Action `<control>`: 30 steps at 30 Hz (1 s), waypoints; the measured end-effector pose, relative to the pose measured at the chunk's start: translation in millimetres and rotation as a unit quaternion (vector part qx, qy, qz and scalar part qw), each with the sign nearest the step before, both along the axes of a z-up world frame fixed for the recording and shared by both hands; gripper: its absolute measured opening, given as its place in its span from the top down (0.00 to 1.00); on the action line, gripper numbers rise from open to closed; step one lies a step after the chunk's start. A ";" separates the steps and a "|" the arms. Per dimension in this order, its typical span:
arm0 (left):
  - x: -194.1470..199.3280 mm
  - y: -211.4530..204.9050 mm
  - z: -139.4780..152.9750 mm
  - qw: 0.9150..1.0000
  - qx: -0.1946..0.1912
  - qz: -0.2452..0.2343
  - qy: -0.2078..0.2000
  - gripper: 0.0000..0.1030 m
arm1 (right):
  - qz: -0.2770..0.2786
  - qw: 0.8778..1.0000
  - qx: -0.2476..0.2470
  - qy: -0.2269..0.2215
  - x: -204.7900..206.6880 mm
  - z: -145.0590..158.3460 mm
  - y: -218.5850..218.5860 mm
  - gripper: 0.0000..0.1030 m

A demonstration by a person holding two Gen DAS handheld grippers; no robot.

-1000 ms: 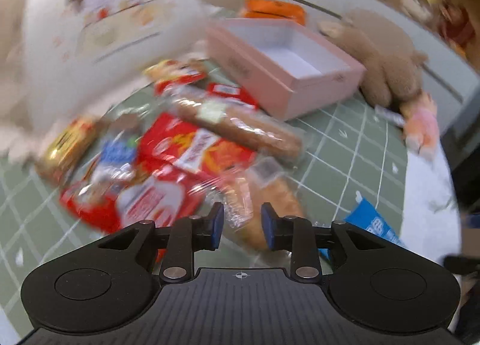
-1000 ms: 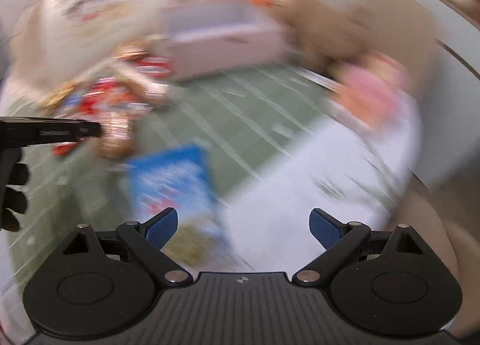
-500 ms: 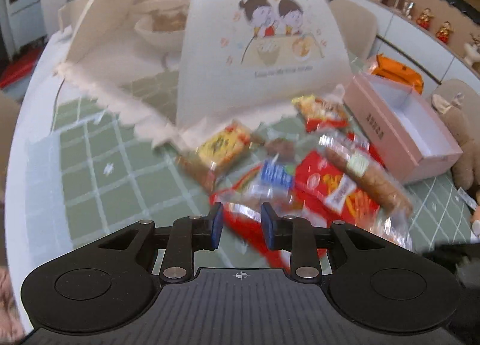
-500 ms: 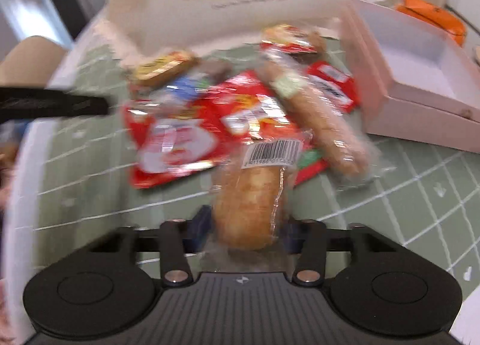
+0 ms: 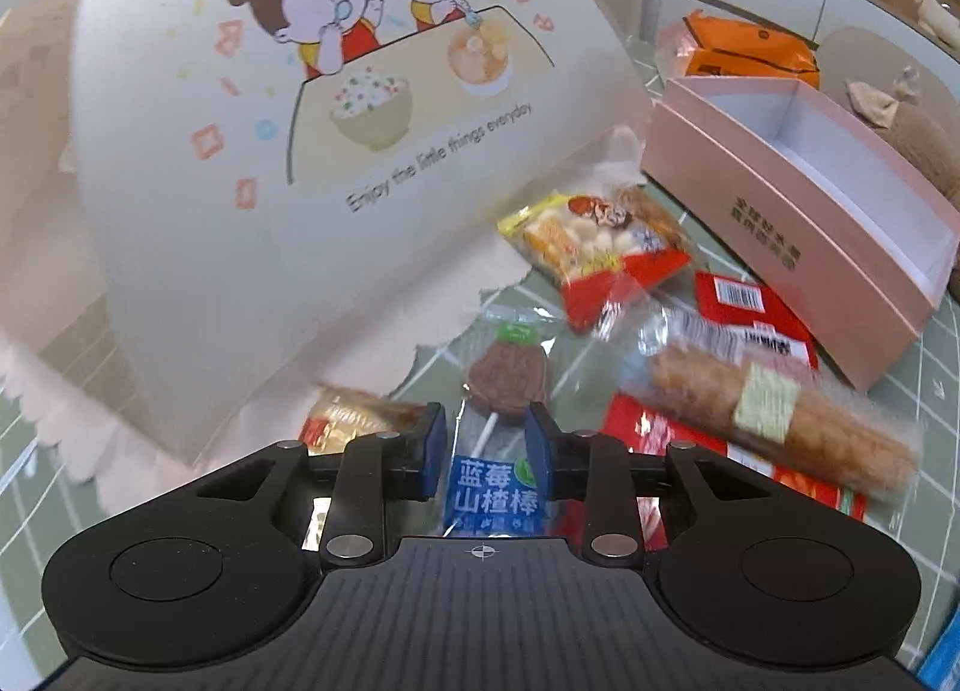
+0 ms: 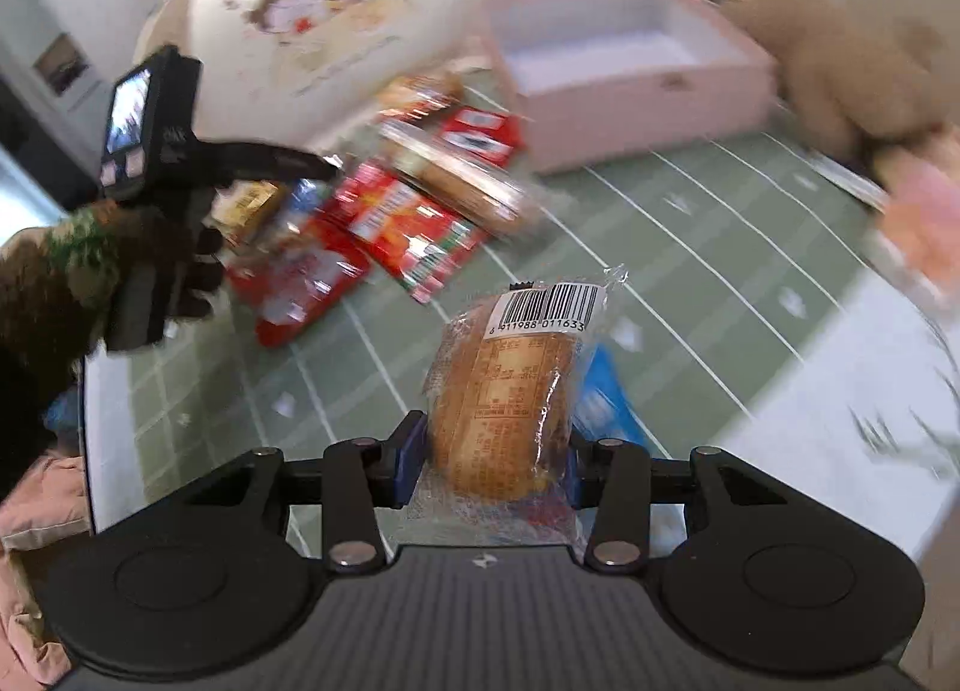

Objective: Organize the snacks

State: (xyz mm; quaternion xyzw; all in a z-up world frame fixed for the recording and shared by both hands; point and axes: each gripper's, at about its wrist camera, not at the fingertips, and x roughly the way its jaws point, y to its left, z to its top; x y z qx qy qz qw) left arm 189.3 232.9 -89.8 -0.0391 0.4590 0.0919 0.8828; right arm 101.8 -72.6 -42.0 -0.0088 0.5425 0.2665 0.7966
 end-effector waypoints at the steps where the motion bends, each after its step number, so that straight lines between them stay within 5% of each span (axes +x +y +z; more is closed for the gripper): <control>1: 2.9 -0.5 -1.3 1.000 -0.002 -0.007 0.001 0.67 | -0.008 1.000 -0.010 0.000 -5.1 -0.5 -4.9 0.58; 9: 16.3 -12.5 -10.1 0.997 0.001 -0.082 -0.012 0.58 | -0.019 1.000 0.017 0.019 -29.2 -1.6 -19.3 0.58; 13: 6.9 -13.3 -5.9 0.997 -0.023 -0.068 0.003 0.63 | -0.006 1.000 0.013 0.027 -26.6 -12.0 -6.6 0.58; 14: 1.7 -11.9 -3.6 0.997 -0.030 -0.067 0.001 0.75 | 0.003 0.999 0.021 0.036 -27.5 -14.0 -4.3 0.58; 18: -37.7 -9.3 8.0 0.995 -0.049 -0.084 -0.011 0.80 | 0.068 0.993 0.061 0.070 -34.2 -25.1 15.4 0.54; 20: -61.8 -10.5 13.1 0.994 -0.063 -0.092 -0.008 0.81 | 0.086 0.993 0.045 0.074 -39.3 -30.7 27.3 0.41; 24: -109.6 -19.4 24.6 0.988 -0.099 -0.120 0.003 0.84 | 0.112 0.994 -0.019 0.008 -57.4 -27.9 41.8 0.33; 30: -165.3 -44.6 26.5 0.982 -0.115 -0.149 0.024 0.82 | 0.102 0.994 -0.031 -0.006 -64.0 -23.0 31.5 0.32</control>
